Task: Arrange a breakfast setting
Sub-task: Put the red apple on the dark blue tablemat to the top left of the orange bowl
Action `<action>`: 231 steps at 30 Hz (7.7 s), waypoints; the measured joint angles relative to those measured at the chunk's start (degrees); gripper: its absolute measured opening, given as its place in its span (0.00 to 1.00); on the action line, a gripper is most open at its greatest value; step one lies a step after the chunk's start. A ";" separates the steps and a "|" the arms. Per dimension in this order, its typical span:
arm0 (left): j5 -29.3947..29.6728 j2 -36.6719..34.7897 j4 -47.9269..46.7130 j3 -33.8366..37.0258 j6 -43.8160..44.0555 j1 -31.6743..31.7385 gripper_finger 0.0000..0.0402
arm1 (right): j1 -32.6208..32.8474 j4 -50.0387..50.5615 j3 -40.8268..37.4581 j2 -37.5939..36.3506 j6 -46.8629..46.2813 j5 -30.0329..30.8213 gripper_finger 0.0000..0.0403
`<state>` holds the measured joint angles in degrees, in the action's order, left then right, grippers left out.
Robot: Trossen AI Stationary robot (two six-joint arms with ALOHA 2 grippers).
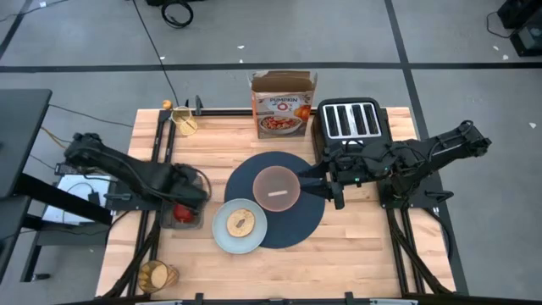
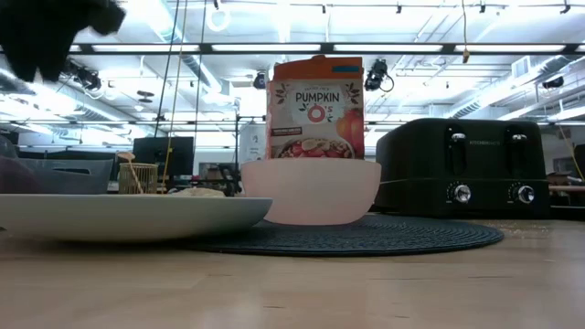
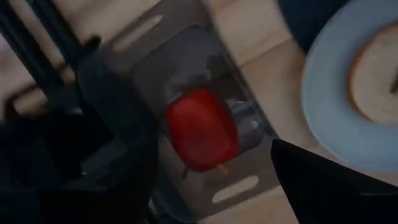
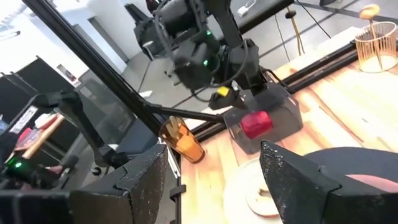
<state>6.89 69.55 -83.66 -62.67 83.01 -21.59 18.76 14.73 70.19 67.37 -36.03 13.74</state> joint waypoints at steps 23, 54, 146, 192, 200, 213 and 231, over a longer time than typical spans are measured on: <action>-12.17 -7.34 17.99 14.30 24.40 -6.76 0.77 | -3.15 2.68 0.00 0.00 0.29 -0.09 0.67; -7.64 -4.87 17.07 20.56 32.94 -3.02 0.79 | -5.05 4.74 0.00 0.00 3.28 -0.46 0.67; -7.93 3.15 22.27 22.46 36.81 -1.78 0.89 | -7.57 16.63 0.00 0.02 7.10 -17.84 0.67; -9.93 3.02 32.93 30.33 28.21 -1.81 0.94 | -9.35 16.35 0.00 -0.15 8.35 -14.68 0.67; -11.15 1.85 28.84 25.19 26.72 -2.48 0.85 | -9.62 15.73 -0.02 -3.25 14.51 -9.55 0.66; -8.64 -4.29 13.41 9.49 24.77 -2.09 0.85 | -9.60 13.19 -0.02 -3.82 20.81 -8.62 0.66; -20.52 -4.07 31.55 5.00 10.88 25.74 0.85 | -8.12 17.07 -0.02 -3.37 19.53 -12.86 0.66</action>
<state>-13.63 65.49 -52.10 -57.67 93.88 4.15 10.64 31.79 70.17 64.00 -16.50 0.88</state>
